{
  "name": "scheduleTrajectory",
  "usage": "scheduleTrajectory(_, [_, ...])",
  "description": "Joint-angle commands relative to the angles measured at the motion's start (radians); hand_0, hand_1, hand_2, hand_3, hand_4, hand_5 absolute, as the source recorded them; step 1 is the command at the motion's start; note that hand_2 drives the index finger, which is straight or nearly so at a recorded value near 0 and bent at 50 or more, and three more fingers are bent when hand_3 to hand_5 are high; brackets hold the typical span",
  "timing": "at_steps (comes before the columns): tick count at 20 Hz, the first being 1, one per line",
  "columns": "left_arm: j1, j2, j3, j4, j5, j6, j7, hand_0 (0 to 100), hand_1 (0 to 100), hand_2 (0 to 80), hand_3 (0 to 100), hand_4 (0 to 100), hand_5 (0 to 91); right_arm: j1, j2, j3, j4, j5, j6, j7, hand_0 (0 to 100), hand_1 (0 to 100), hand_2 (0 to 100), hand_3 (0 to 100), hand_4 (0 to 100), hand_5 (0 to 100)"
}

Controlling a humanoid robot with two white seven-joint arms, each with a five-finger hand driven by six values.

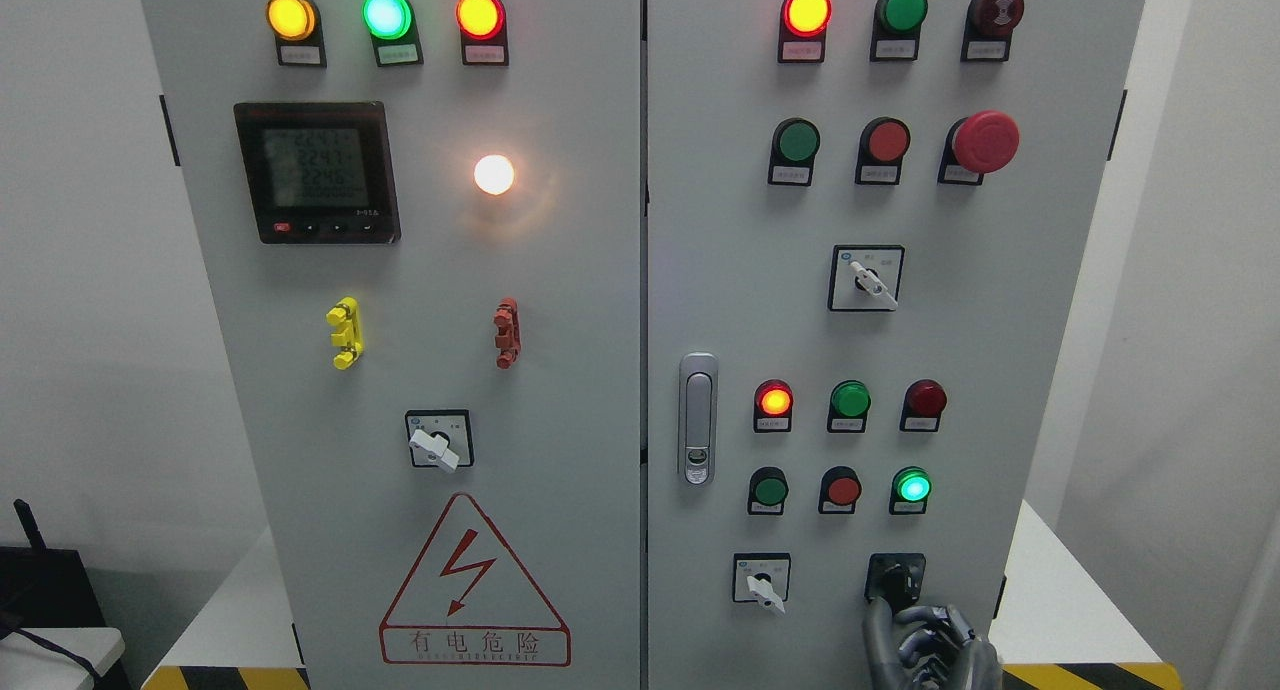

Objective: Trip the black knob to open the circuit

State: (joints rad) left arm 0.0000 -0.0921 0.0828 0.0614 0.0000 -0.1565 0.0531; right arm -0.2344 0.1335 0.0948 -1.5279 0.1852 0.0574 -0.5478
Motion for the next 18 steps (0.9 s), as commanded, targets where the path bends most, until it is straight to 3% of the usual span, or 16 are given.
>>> scheduleTrajectory(1, [-0.008, 0.0, 0.0, 0.0, -0.032, 0.0, 0.001, 12, 39, 0.0, 0, 0, 0.0, 0.001, 0.0, -0.003, 0.0, 0.007, -0.001, 0.006, 35, 72, 58, 90, 91, 92])
scheduleTrajectory(18, [-0.008, 0.0, 0.0, 0.0, -0.032, 0.0, 0.001, 12, 39, 0.0, 0, 0, 0.0, 0.001, 0.0, -0.017, 0.0, 0.013, -0.001, 0.006, 35, 72, 51, 89, 90, 92])
